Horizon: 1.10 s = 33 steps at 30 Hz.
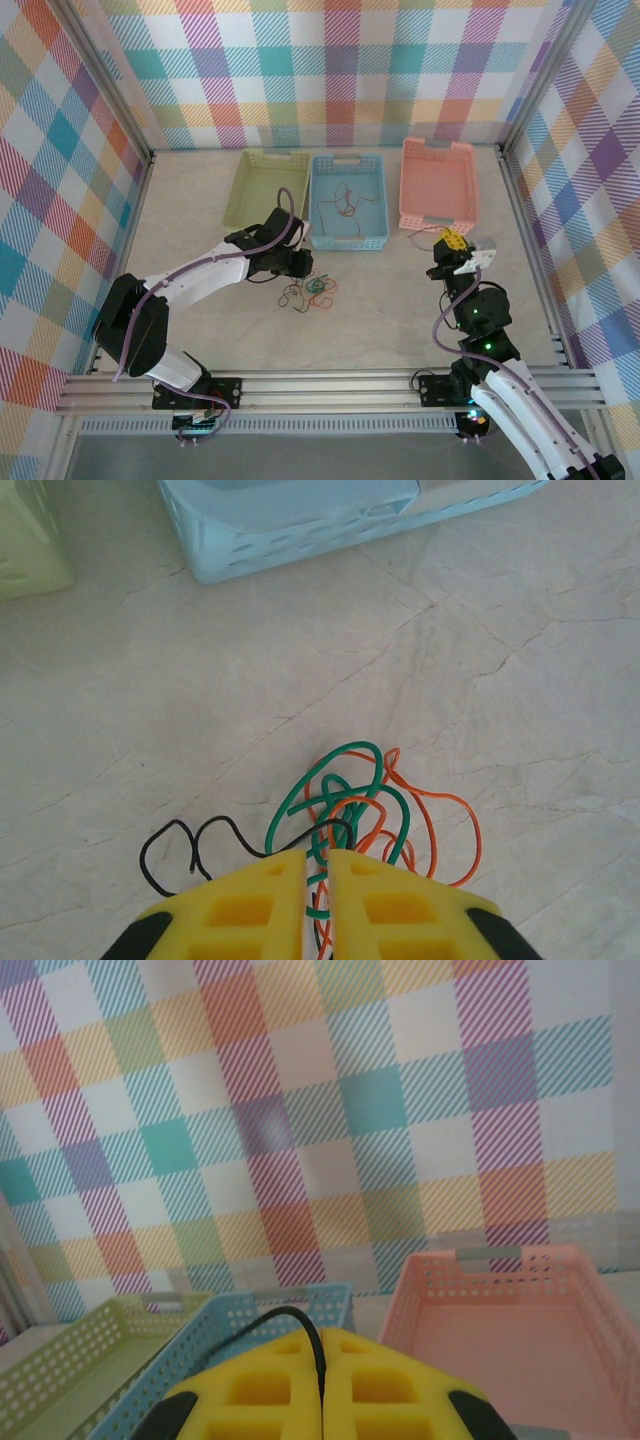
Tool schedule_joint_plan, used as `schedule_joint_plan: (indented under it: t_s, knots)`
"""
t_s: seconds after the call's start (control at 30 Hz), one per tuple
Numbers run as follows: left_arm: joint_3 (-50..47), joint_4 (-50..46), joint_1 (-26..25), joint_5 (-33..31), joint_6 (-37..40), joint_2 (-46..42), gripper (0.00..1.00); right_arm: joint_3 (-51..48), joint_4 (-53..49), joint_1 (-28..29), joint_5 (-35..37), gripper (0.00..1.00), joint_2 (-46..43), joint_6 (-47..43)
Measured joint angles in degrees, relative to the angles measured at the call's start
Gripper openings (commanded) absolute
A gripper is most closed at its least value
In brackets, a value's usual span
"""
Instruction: Untangle the cables
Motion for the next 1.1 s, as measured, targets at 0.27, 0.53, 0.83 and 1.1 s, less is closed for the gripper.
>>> schedule_joint_plan:
  t_s: [0.27, 0.53, 0.83, 1.1]
  knots:
    - [-1.51, 1.6, 0.0, 2.36, -1.11, -1.27, 0.28, 2.08, -0.39, 0.0, -5.49, 0.0, 2.58, 0.46]
    - [-5.03, 3.54, 0.02, 2.32, -3.87, -7.87, 0.43, 12.31, -0.57, 0.0, -11.56, 0.0, 9.03, 2.95]
    - [-9.79, 4.17, 1.11, -6.67, -7.19, -25.44, 0.56, 28.04, 1.07, 0.0, -18.93, 0.0, 28.41, 11.37]
    - [-18.78, 5.64, 2.32, -15.3, -8.35, -35.01, 0.58, 45.05, 3.45, 2.89, -22.56, 0.0, 48.72, 17.99]
